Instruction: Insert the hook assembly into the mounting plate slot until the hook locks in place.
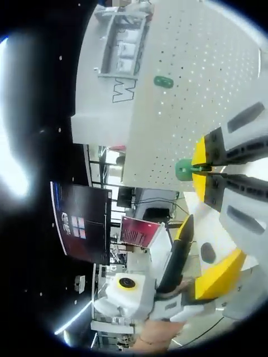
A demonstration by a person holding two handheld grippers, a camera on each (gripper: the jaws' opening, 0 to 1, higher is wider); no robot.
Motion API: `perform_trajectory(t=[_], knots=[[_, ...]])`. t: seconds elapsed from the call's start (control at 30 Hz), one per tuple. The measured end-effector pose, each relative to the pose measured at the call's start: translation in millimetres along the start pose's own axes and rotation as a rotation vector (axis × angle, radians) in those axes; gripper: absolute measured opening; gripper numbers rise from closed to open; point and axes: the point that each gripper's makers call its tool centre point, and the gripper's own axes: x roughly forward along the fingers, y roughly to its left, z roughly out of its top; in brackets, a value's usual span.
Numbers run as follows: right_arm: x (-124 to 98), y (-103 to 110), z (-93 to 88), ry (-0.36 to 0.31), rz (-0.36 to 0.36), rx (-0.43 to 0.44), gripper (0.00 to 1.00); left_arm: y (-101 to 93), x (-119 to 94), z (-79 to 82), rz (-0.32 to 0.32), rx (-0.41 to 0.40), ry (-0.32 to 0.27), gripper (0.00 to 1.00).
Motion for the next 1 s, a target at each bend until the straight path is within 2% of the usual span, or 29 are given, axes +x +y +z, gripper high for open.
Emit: perform_trajectory(t=[0.23, 0.63, 1.0], knots=[[7, -33, 6.9, -0.05, -0.142, -0.008, 0.0, -2.2, -3, -0.3, -0.002, -0.001, -0.008, 0.94], [22, -81, 4.2, -0.067, -0.274, 0.014, 0.0, 4.2, -8, -0.9, 0.012, -0.02, -0.014, 0.97], [25, -140, 2.8, -0.08, -0.395, 0.037, 0.0, 11.8, -10, -5.3, 0.037, -0.031, -0.022, 1.0]])
